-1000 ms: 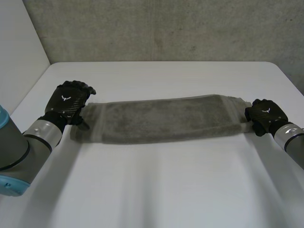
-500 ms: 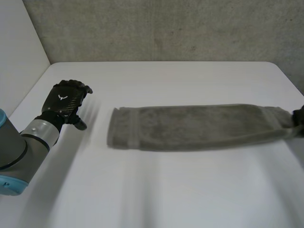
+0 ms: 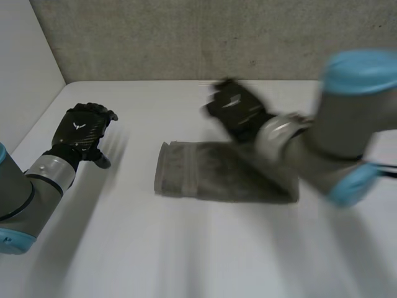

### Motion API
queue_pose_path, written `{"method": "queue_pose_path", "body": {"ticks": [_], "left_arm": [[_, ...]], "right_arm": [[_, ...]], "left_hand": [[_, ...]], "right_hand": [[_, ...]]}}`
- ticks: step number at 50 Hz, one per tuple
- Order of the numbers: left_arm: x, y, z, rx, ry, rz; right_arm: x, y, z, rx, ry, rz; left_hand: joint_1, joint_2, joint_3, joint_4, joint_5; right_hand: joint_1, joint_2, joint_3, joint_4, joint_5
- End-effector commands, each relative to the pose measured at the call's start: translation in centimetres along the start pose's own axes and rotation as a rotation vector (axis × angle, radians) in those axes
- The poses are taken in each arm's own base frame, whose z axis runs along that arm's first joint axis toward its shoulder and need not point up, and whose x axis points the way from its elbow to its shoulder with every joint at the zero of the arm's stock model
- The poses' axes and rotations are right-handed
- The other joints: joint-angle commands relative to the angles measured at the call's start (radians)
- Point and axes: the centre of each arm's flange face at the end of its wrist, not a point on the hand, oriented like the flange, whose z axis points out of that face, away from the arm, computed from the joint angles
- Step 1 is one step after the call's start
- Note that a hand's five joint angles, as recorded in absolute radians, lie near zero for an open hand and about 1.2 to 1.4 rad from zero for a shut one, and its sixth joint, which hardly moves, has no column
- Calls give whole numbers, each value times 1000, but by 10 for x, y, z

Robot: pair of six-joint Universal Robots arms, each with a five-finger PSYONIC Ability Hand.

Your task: Fold the towel.

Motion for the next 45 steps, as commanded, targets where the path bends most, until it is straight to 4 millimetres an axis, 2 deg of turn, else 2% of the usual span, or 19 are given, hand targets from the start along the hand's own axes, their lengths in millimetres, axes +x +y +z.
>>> {"method": "queue_pose_path", "body": {"ticks": [1,2,3,8,12,14,15,16,17,20,22,23,25,26,28,29,33,38,45], "left_arm": [[-1,1,0,-3,-7,0],[-1,1,0,-3,-7,0],[-1,1,0,-3,-8,1],[1,1,0,-5,-4,-1],[3,0,-1,-4,2,-1],[3,-5,-2,8,2,1],[3,-5,-2,8,2,1],[4,-10,-3,21,3,3],[4,-10,-3,21,3,3],[17,-29,-7,72,40,-4],[43,-48,-15,124,112,-42],[43,-48,-15,124,112,-42],[54,-56,-18,147,147,-70],[64,-62,-22,159,181,-105],[75,-66,-26,163,217,-140],[88,-68,-31,156,260,-174],[124,-62,-43,119,369,-201],[150,-42,-46,55,433,-197],[160,-19,-43,-26,454,-161]], "right_arm": [[-111,5,39,1,-144,-40],[-111,5,40,1,-144,-40],[-117,14,43,-31,-132,-54],[-115,21,43,-71,-83,-60],[-105,9,29,-67,-67,-18],[-72,-17,5,-23,4,53],[-72,-17,5,-23,5,53],[-53,-20,-7,-17,50,96],[-37,-13,-17,-30,91,139],[-15,3,-36,-68,150,219],[-6,10,-48,-89,174,247],[-6,10,-48,-89,175,248],[4,37,-67,-160,197,294],[4,37,-67,-160,197,294],[8,70,-77,-221,182,336],[8,70,-77,-222,182,337],[4,96,-88,-261,140,397],[4,110,-91,-259,161,425],[-2,124,-84,-227,181,469]], "left_hand": [[-44,-14,-52,-59,0],[-44,-14,-52,-59,0],[-47,-17,-52,-59,-3],[-50,-20,-52,-59,-6],[-50,-20,-52,-59,-6],[-50,-20,-52,-59,-6],[-50,-20,-52,-59,-6],[-50,-20,-52,-59,-6],[-50,-20,-52,-59,-6],[-50,-20,-52,-59,-6],[-47,-17,-52,-59,-3],[-47,-17,-52,-59,-3],[-44,-14,-52,-59,0],[-42,-11,-52,-59,3],[-42,-11,-52,-59,3],[-39,-8,-52,-59,6],[-36,-5,-52,-59,9],[-33,-2,-52,-59,12],[-27,4,-52,-59,18]], "right_hand": [[-633,-623,-44,-76,-647],[-639,-630,-44,-76,-654],[-1149,-1139,-44,-76,-1163],[-1149,-1139,-44,-76,-1163],[-1149,-1139,-44,-76,-1163],[-1149,-1139,-44,-76,-1163],[-1149,-1139,-44,-76,-1163],[-1149,-1139,-44,-76,-1163],[-1149,-1139,-44,-76,-1163],[-1149,-1139,-44,-76,-1163],[-1149,-1139,-44,-76,-1163],[-1149,-1139,-44,-76,-1163],[-1149,-1139,-44,-76,-1163],[-1149,-1139,-44,-76,-1163],[-1149,-1139,-44,-76,-1163],[-1149,-1139,-44,-76,-1163],[-1149,-1139,-44,-76,-1163],[-1149,-1139,-44,-76,-1163],[-1149,-1139,-44,-76,-1163]]}}
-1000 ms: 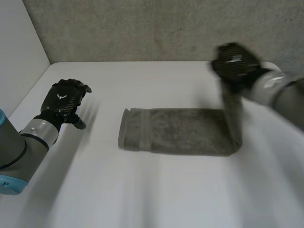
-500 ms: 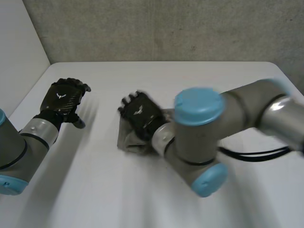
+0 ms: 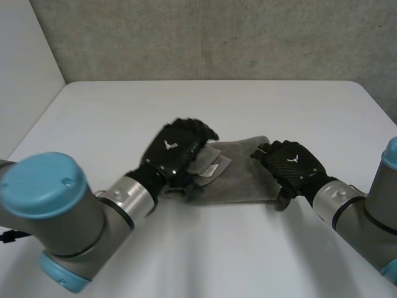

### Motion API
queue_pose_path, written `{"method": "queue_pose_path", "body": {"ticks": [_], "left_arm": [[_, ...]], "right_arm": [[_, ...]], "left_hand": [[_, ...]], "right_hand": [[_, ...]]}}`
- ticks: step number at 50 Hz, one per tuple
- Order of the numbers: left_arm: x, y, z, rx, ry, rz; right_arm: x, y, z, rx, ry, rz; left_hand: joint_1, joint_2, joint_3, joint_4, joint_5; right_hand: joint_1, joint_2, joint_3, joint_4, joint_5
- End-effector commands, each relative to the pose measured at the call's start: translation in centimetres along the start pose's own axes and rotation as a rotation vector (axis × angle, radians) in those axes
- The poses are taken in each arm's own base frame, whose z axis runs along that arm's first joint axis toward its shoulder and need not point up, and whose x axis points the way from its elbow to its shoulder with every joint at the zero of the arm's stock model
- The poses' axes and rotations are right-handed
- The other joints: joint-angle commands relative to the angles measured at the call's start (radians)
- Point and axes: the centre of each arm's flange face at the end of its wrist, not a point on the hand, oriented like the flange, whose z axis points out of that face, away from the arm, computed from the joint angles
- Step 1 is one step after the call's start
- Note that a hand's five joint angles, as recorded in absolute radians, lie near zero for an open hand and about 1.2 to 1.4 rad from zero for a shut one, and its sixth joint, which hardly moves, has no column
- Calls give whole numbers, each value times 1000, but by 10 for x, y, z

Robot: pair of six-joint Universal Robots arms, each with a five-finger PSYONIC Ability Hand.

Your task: Fold the towel.

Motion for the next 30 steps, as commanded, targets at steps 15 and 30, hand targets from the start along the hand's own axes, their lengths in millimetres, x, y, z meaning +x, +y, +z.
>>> {"method": "queue_pose_path", "body": {"ticks": [15,30], "left_arm": [[-22,49,39,-109,-124,137],[-66,51,62,-62,-309,144]], "right_arm": [[-9,41,29,-8,-9,108],[-10,43,29,-12,-6,101]], "left_hand": [[0,29,-52,-59,36],[26,56,-52,-59,63]], "right_hand": [[310,289,-44,-76,307],[421,401,-44,-76,418]]}}
